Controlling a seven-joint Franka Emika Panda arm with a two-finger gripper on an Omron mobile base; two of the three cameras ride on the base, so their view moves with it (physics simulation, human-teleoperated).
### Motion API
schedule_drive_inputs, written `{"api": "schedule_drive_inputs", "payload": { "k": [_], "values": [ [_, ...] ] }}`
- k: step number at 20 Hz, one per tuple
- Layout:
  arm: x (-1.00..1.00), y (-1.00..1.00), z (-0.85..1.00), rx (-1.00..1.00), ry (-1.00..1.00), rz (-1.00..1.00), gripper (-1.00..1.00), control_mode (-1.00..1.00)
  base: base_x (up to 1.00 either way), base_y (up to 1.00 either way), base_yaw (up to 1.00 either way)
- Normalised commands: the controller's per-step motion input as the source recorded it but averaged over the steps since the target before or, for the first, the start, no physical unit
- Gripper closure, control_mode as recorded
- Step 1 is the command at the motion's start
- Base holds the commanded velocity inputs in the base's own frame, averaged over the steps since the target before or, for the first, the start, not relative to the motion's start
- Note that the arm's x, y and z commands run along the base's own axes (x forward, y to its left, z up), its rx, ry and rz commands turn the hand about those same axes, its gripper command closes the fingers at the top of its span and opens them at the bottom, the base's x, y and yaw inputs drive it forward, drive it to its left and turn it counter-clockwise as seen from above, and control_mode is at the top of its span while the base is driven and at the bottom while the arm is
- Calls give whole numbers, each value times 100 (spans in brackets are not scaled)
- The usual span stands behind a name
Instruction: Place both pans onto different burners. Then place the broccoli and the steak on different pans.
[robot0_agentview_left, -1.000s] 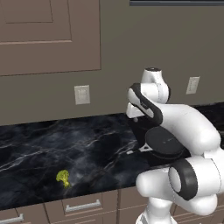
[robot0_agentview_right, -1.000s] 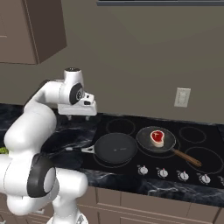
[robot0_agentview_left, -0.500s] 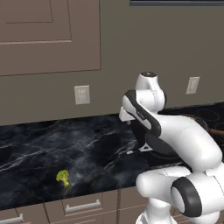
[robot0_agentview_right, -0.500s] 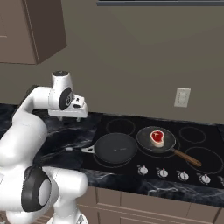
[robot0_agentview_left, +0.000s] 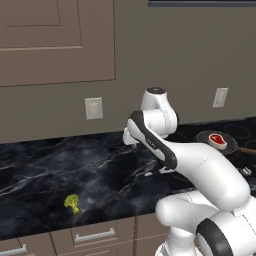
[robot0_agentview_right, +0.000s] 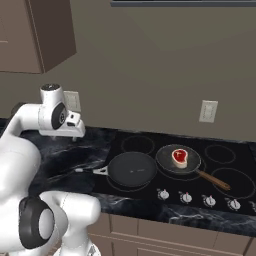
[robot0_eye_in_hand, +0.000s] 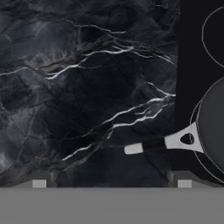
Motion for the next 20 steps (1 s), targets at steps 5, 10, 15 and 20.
{"api": "schedule_drive_inputs", "payload": {
  "k": [5,10,15,20],
  "values": [
    [-18,52,0,0,0,0,-100,-100,0,0,0],
    [-28,52,0,0,0,0,-100,-100,0,0,0],
    [-28,56,0,0,0,0,-100,-100,0,0,0],
    [-34,55,0,0,0,0,-100,-100,0,0,0]
  ]
}}
